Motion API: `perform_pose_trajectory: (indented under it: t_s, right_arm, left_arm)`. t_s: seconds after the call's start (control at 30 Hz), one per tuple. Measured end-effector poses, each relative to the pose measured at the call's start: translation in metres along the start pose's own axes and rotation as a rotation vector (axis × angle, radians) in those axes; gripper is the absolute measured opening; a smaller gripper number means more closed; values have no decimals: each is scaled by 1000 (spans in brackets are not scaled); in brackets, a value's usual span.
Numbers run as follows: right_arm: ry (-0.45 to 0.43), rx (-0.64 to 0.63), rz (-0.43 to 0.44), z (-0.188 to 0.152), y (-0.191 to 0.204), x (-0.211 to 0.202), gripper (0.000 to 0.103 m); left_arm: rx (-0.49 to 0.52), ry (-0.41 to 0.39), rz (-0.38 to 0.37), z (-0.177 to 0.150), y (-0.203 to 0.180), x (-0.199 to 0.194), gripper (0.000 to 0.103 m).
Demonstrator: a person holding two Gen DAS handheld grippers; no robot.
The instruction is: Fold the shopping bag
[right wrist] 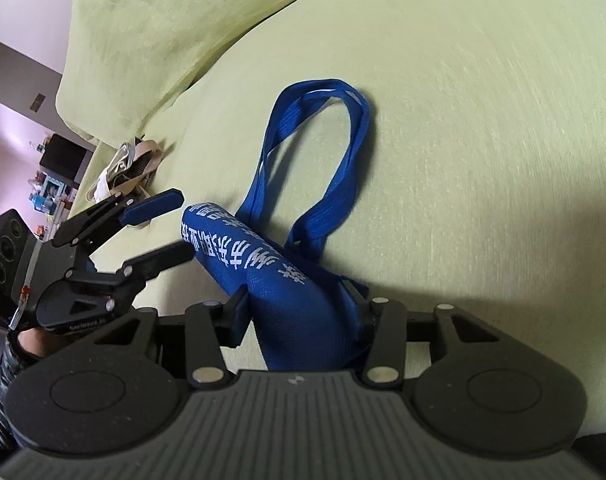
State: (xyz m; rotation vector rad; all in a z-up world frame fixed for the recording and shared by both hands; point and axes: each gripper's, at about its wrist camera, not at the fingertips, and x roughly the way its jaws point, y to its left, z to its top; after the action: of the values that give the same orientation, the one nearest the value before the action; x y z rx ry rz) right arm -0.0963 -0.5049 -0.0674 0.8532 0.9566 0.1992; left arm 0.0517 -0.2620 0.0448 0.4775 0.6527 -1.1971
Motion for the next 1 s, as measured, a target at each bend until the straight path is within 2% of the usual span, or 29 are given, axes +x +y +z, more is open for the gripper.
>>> perform_pose_trajectory:
  t_s: [0.1,0.33,0.43,0.53,0.63,0.77,0.83,0.87,0.9,1.0]
  right_arm:
    - [-17,36,29,0,-8,0,41]
    - [-58,58,66,-1,-17,2,38]
    - [-90,23,39,-3,-12,-2,39]
    - [-145,-59,-44,-7,1,-13,46]
    - [-213,-221,-163,-19,26,-29,46]
    - [-303,-559,-320,-51,75,-40,46]
    - [-304,-745,-374,-70,96,-30,48]
    - [-299,-838,-406,-79,106,-23,54]
    - [-280,-935,-452,-88,112,-11,55]
    - [-225,-1195,-590,-108,121,24,55]
  left_arm:
    - [-44,31,-4,0,-1,15,59]
    - [-29,82,-14,1,-6,28,59]
    - [-30,91,-17,3,-4,31,59]
    - [-34,98,-24,2,-1,32,59]
    - [-32,104,-31,1,1,30,59]
    - [-35,108,-44,0,3,31,59]
    - [-39,108,-48,0,4,32,59]
    - [-36,109,-48,0,3,32,59]
    - [-32,110,-47,1,3,32,59]
    - [-16,114,-45,3,0,33,59]
